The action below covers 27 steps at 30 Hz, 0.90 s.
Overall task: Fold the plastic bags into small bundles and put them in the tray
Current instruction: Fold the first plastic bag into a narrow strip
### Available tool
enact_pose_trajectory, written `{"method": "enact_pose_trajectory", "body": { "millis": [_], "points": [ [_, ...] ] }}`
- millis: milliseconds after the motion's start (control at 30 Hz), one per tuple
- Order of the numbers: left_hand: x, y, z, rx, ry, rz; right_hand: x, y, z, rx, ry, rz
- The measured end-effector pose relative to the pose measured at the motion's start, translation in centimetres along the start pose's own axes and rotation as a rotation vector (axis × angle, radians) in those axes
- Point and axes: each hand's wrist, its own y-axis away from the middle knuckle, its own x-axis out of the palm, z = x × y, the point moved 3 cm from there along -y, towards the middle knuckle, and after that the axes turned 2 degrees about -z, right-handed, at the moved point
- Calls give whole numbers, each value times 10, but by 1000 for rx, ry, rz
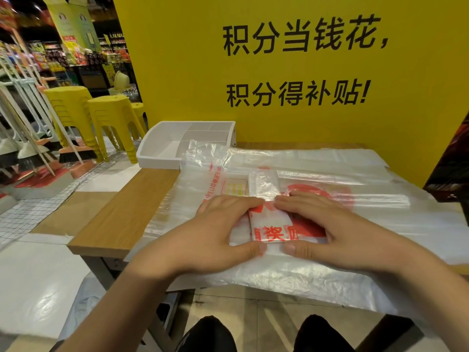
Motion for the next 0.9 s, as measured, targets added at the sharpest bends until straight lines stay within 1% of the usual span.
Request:
{"method": "enact_pose_trajectory", "body": {
  "millis": [67, 133, 200, 233, 300, 433, 500, 533, 667, 800, 900],
  "points": [
    [-3, 1, -6, 14, 1, -45, -3, 1, 1, -4, -15, -24],
    [-4, 1, -11, 22, 12, -100, -4, 2, 6, -17, 23, -64],
    [-9, 1, -15, 1, 127, -173, -8, 1, 17, -61, 95, -157],
    [-12, 2, -18, -13, 202, -211, -10, 0, 21, -71, 80, -204],
    [-17, 1, -22, -36, 293, -265, -14, -3, 29, -40, -36, -262],
    [-13, 0, -22, -64, 317, -244, -9, -9, 28, 70, -187, -290],
    [-11, -3, -18, -112, 346, -252, -6, -12, 25, 120, -295, -294],
    [-10, -5, -17, -146, 358, -271, -6, -13, 24, 145, -308, -295],
    [-7, -10, -17, -248, 357, -371, -3, -23, 23, 215, -230, -291],
    [2, -10, -21, -181, 147, -369, 3, -28, 23, 218, 49, -253],
    [7, -9, -21, -161, 90, -356, 4, -27, 28, 188, 157, -232]
  ]
}}
